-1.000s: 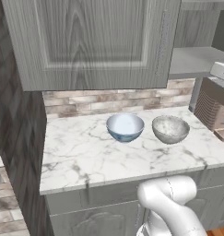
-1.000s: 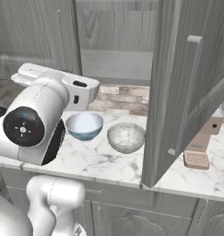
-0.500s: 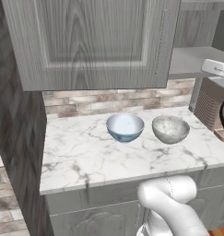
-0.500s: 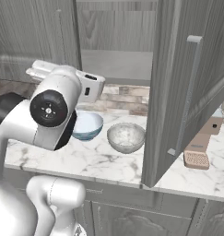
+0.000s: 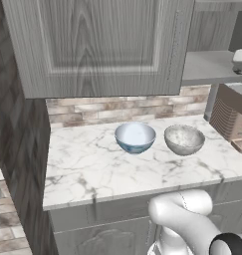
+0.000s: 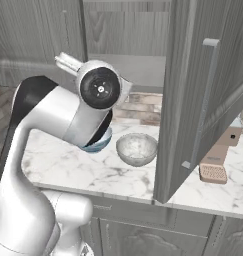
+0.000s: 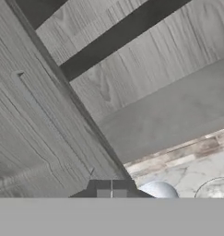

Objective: Open the cabinet. Pick the bowls from the counter and place them in the cabinet. Then close the cabinet.

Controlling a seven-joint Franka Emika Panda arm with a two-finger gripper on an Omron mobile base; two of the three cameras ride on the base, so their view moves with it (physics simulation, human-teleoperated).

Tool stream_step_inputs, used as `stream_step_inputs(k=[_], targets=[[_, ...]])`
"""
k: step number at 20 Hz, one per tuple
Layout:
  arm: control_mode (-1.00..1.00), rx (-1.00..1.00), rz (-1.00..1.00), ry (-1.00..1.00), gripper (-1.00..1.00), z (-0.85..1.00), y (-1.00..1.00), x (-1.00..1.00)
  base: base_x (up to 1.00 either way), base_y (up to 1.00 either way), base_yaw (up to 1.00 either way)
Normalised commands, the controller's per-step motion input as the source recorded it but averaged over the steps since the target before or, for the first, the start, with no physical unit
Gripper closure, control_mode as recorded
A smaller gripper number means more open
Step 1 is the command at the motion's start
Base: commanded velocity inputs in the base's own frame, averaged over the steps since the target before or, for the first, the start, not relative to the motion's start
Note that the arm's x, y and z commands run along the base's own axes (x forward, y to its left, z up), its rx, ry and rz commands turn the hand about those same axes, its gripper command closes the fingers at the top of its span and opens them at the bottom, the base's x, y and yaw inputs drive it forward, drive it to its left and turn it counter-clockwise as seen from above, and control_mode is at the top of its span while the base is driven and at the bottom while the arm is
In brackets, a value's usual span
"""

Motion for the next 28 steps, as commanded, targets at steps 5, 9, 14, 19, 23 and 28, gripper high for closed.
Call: stream_step_inputs(k=[5, 9, 14, 19, 23, 28], targets=[[-1.00, 0.15, 0.07, 0.16, 1.00, 0.00, -0.05, 0.29, 0.00, 0.00, 0.00], [-1.00, 0.18, 0.04, 0.14, 1.00, -0.01, 0.00, 0.36, 0.00, 0.00, 0.00], [-1.00, 0.31, 0.05, 0.11, 1.00, -0.10, -0.11, 0.30, 0.00, 0.00, 0.00], [-1.00, 0.35, 0.01, 0.07, 1.00, -0.21, 0.00, 0.27, 0.00, 0.00, 0.00], [-1.00, 0.31, 0.00, 0.00, 1.00, -0.09, 0.00, 0.31, 0.00, 0.00, 0.00], [-1.00, 0.17, 0.00, 0.00, 1.00, 0.00, 0.00, 0.31, 0.00, 0.00, 0.00]])
